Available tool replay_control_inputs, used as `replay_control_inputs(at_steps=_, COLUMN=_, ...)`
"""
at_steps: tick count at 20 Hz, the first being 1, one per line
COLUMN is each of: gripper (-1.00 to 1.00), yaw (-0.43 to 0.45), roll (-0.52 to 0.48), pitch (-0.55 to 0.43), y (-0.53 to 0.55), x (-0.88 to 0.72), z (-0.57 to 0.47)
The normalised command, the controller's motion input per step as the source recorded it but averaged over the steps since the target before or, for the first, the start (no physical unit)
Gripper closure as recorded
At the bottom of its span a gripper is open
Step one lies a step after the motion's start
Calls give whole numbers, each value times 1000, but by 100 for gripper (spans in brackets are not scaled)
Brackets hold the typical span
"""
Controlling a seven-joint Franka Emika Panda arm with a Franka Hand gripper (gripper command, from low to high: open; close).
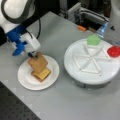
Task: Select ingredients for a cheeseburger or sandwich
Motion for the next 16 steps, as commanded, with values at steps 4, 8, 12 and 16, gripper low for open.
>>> replay_control_inputs(at_steps=4, gripper=100, yaw=0, roll=-265, pitch=-97, y=110, x=-311, z=-115)
replay_control_inputs(at_steps=8, gripper=100, yaw=5, roll=-239, pitch=-136, y=114, x=-299, z=-102)
replay_control_inputs(at_steps=12, gripper=100, yaw=-1, roll=-222, pitch=-165, y=128, x=-256, z=-111)
replay_control_inputs(at_steps=16, gripper=100, yaw=-14, roll=-196, pitch=-167, y=164, x=-230, z=-66)
